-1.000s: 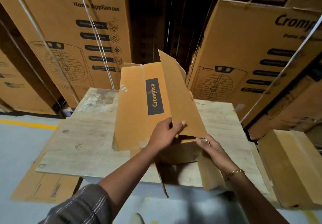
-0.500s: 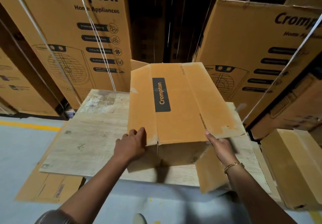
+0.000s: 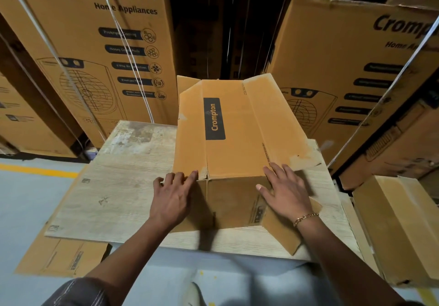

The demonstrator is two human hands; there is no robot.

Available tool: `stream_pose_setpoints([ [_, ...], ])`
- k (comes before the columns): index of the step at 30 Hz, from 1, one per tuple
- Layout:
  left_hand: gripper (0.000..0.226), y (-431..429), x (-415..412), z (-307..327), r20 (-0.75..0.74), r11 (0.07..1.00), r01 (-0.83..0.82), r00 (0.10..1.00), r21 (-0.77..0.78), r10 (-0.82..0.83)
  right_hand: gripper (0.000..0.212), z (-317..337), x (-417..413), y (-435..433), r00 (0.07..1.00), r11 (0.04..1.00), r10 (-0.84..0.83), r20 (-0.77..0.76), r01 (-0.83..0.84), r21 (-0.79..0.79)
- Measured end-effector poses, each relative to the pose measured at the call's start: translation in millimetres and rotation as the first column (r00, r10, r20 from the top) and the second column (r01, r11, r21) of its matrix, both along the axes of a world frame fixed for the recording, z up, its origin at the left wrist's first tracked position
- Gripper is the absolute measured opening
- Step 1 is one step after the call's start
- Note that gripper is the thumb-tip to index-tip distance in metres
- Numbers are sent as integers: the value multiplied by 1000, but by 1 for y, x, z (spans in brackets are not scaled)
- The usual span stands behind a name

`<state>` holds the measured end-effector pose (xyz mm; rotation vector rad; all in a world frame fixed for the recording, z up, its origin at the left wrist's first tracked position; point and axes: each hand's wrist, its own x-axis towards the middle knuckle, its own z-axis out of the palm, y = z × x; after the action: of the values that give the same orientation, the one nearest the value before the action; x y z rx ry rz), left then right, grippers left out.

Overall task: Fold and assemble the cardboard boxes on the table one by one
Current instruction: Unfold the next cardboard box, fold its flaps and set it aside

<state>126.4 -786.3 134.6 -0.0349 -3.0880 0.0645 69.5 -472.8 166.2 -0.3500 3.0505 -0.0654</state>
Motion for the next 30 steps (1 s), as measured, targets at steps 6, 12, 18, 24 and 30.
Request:
stream_pose_setpoints([
  [6, 87, -9, -56, -12, 64, 1000, -8, 998, -5, 9, 72, -11, -60, -19, 998, 996, 17, 60, -22, 85],
  [12, 86, -21, -117, -41, 148, 997, 53, 988, -58, -44, 71, -42, -128, -31, 983, 979, 68, 168, -99, 178],
  [18, 83, -31, -153, -85, 295, 993, 99, 952, -64, -75, 73, -105, -150, -30, 950, 970, 45, 310, -116, 216],
  [24, 92, -53, -133, -153, 565, 998, -69, 823, -5, 59, 72, -165, -128, -6, 830, 992, -87, 550, 22, 124],
  [30, 98, -44, -117, -162, 525, 800, -549, 768, 244, 367, 62, -183, -126, 26, 798, 869, -395, 455, 485, -96],
])
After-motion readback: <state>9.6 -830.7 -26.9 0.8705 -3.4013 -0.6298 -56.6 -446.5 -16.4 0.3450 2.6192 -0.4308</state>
